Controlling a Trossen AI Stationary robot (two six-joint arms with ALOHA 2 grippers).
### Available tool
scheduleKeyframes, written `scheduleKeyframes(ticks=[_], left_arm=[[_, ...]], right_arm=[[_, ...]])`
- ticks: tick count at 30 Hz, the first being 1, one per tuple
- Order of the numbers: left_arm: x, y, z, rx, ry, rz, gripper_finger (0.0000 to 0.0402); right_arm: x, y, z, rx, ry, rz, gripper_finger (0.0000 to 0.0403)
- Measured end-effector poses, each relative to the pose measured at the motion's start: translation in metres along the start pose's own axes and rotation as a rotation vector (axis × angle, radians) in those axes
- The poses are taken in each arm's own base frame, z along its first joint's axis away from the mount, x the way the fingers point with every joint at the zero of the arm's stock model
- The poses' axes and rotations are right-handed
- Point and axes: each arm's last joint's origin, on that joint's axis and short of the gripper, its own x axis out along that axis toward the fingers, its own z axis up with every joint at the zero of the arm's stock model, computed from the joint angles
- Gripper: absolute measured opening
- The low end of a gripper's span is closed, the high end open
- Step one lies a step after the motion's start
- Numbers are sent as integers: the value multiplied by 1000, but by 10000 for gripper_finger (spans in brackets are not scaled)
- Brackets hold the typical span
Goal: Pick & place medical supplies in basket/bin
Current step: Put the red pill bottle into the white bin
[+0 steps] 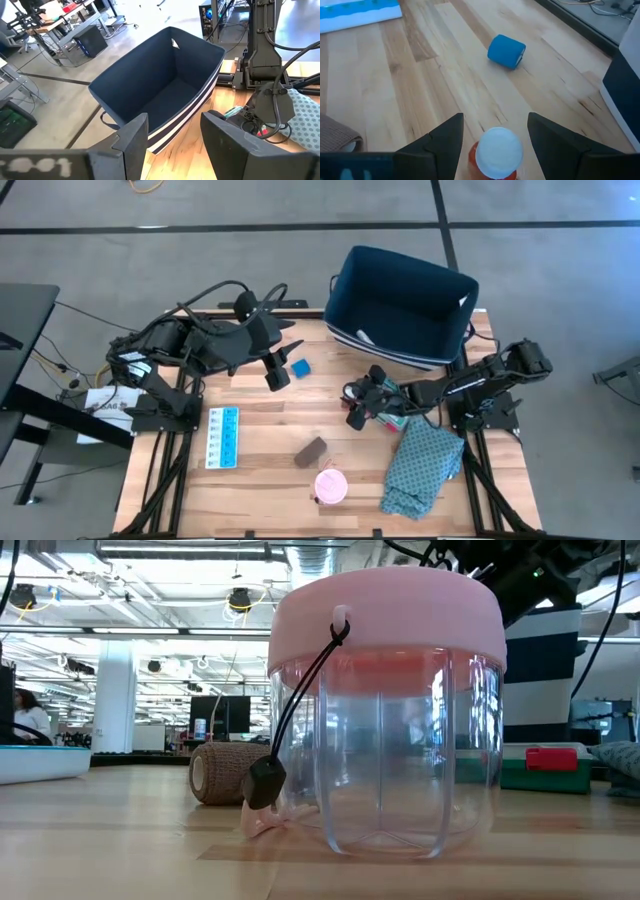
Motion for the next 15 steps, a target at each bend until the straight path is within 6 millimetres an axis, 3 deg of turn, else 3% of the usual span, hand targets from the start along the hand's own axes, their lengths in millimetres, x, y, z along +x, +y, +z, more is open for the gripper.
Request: scheduleKeyframes(ticks=[15], left_arm=[[0,0,0,-9,0,0,173]], right_arm=[[1,-1,2,-87,-5,-1,225]])
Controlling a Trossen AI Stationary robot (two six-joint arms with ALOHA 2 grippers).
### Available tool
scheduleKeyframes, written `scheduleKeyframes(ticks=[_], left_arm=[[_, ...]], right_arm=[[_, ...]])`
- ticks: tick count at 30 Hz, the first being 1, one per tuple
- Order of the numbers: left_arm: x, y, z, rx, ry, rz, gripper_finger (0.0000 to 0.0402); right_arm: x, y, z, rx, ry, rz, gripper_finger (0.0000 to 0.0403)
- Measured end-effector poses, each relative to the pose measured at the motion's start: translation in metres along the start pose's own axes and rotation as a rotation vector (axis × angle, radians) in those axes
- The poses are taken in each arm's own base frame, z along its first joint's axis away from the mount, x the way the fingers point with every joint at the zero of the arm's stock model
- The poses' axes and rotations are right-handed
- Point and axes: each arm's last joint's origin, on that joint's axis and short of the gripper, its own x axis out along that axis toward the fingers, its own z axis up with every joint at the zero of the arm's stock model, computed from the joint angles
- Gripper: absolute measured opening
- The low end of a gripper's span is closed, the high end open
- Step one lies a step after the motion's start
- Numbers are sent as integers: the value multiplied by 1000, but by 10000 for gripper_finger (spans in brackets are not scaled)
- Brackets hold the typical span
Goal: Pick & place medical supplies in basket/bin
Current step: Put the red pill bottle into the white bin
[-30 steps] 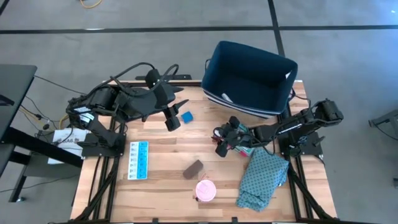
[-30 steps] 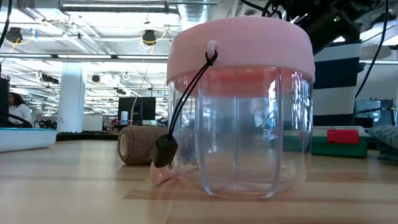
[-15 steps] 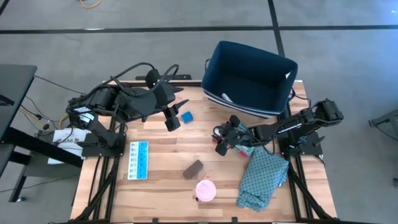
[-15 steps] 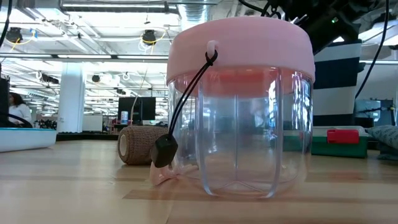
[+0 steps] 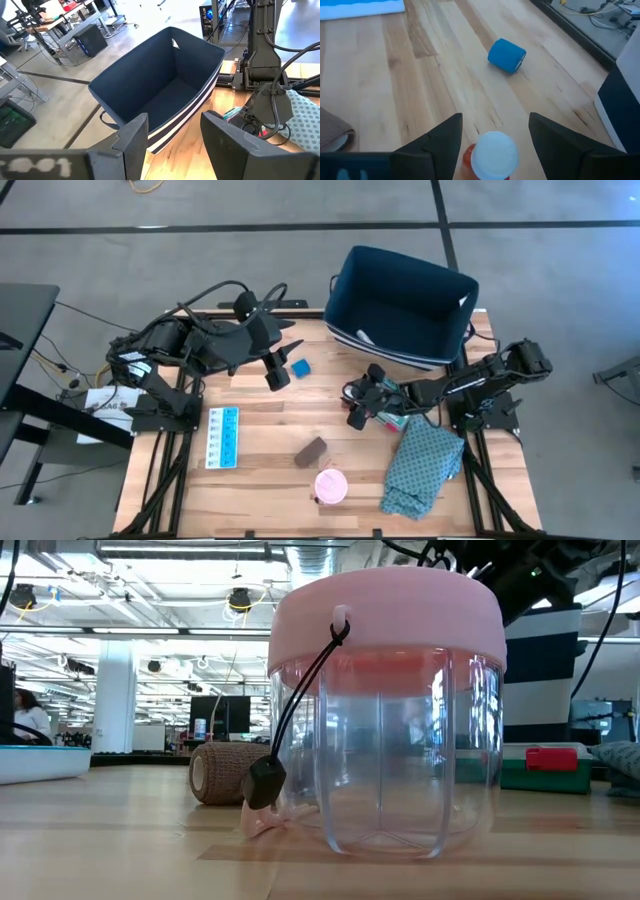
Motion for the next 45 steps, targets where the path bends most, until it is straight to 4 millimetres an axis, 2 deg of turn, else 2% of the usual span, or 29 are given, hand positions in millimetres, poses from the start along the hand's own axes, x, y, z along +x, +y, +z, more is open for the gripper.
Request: scheduleKeyframes(ticks=[8,15,20,26,34,37,41,45], left_arm=[[0,0,0,8,0,0,173],[0,0,0,15,1,0,173],[0,0,0,15,1,0,173],[0,0,0,15,1,0,173],[0,0,0,14,1,0,173],[0,0,-1,20,8,1,173],[0,0,-3,31,24,11,173],[0,1,-3,33,25,41,173]], right_arm=[[-1,0,-7,-1,66,20,239],[2,-6,-7,32,83,-9,240],[4,-9,-9,41,123,43,234],[4,-9,-9,46,129,64,202],[4,-9,-9,44,132,66,112],[4,-8,-8,40,124,76,111],[-3,-2,3,32,38,118,114],[-24,2,39,-35,-109,132,125]])
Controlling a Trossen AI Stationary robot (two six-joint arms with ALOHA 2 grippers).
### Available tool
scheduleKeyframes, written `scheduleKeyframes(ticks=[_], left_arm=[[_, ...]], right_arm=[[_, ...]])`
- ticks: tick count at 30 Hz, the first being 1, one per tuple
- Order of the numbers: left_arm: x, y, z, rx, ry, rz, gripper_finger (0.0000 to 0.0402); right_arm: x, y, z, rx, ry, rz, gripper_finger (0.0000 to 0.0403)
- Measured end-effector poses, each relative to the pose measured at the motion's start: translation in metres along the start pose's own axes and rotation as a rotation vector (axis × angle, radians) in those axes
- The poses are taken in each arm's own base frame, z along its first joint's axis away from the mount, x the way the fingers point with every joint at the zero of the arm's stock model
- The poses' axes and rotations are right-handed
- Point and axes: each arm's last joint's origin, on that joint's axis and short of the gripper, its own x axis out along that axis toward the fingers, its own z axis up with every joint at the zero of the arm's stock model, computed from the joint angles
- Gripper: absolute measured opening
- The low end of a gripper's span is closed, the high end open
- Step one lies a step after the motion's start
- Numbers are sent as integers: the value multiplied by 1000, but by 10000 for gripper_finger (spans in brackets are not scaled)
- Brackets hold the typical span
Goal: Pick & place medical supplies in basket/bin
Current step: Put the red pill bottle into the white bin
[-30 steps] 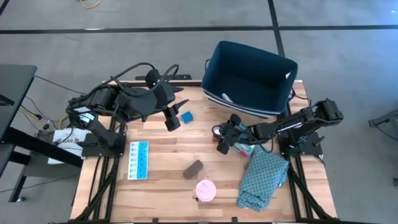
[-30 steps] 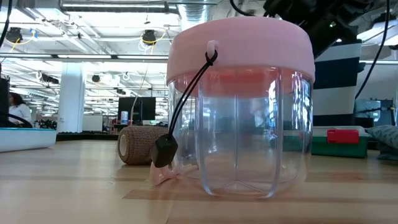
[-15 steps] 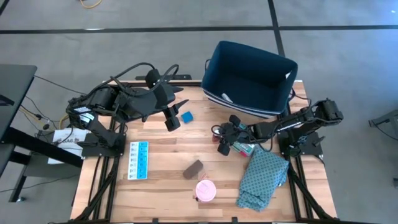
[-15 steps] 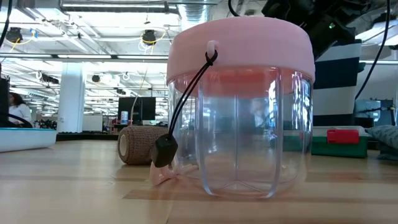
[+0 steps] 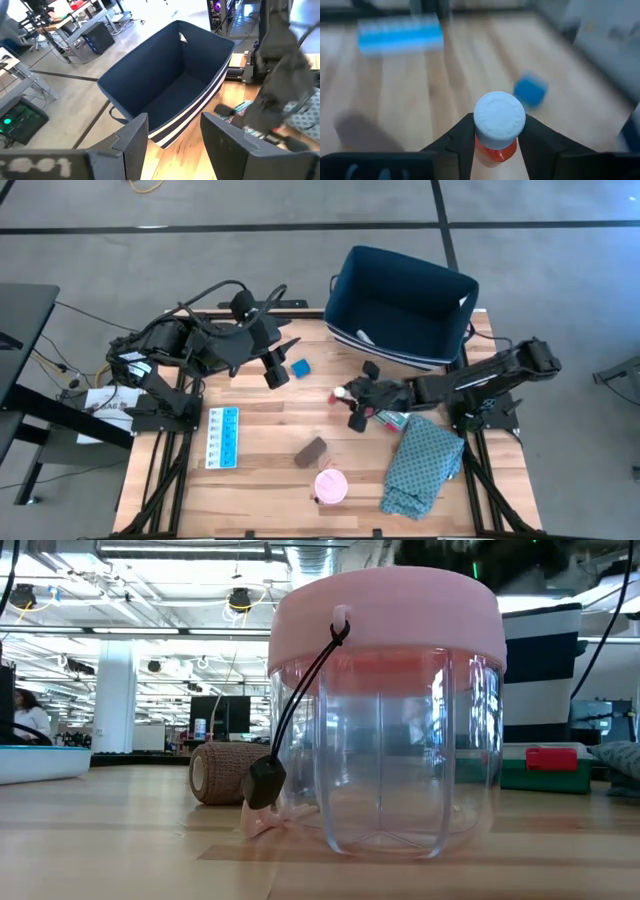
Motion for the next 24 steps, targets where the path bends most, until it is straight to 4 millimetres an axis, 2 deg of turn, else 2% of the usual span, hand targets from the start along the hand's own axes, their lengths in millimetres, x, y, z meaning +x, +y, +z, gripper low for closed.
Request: scheduleKeyframes(ticks=[5,8,11,14,16,21,24], left_arm=[[0,0,0,0,-1,12,173],[0,0,0,2,3,12,173],[0,1,-3,-3,24,13,173],[0,1,-6,-8,45,17,173],[0,1,-7,-9,58,19,173],[0,1,-8,-16,62,21,173],[0,1,-8,-19,62,21,173]], right_arm=[[-45,-9,70,-138,-240,-128,113],[-83,-29,108,-192,-336,-288,114],[-118,-57,127,-183,-320,-527,121],[-140,-86,123,-143,-234,-697,121],[-147,-104,109,-91,-149,-730,118],[-148,-138,68,100,140,-757,119],[-143,-151,55,145,268,-821,125]])
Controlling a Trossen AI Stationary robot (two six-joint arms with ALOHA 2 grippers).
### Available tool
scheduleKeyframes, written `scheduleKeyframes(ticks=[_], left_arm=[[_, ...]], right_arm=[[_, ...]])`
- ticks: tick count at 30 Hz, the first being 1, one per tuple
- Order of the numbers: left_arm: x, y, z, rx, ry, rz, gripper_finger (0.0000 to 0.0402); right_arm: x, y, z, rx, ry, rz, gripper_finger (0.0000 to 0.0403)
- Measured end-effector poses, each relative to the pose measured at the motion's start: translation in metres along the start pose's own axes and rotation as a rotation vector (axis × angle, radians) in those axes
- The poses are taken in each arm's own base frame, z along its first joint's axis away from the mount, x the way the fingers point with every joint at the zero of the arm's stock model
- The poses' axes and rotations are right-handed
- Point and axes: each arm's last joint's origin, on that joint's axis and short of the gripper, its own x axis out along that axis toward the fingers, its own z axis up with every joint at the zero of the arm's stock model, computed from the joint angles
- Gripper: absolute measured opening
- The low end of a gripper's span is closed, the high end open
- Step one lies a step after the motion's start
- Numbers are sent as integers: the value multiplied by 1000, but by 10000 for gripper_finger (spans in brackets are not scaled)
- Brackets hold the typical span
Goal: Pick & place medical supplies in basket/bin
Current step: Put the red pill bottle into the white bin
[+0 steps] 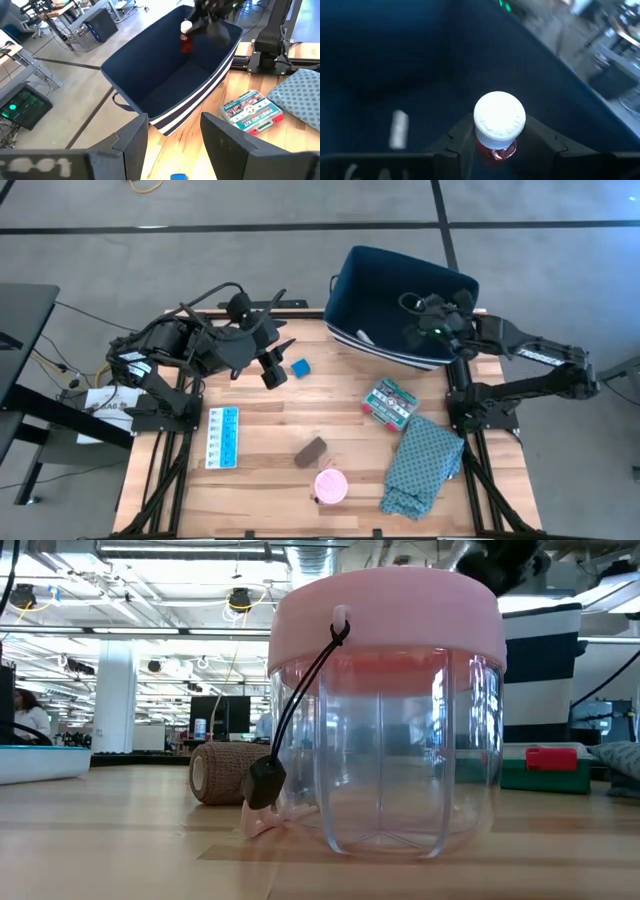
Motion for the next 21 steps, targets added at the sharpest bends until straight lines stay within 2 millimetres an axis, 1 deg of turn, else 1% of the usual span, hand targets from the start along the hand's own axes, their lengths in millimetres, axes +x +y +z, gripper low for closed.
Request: scheduleKeyframes(ticks=[2,5,10,16,18,21], left_arm=[[0,0,0,-11,0,0,173],[0,0,0,-18,-1,0,173],[0,0,0,-33,-1,0,173],[0,0,0,-37,2,1,173],[0,0,-1,-31,8,2,173],[0,0,-3,-20,20,4,173]], right_arm=[[10,2,0,-17,48,-19,126],[29,6,2,-49,111,4,126],[69,14,-2,-80,279,90,127],[116,21,-12,-112,454,44,127],[128,21,-16,-130,496,40,129],[141,20,-20,-162,544,40,143]])
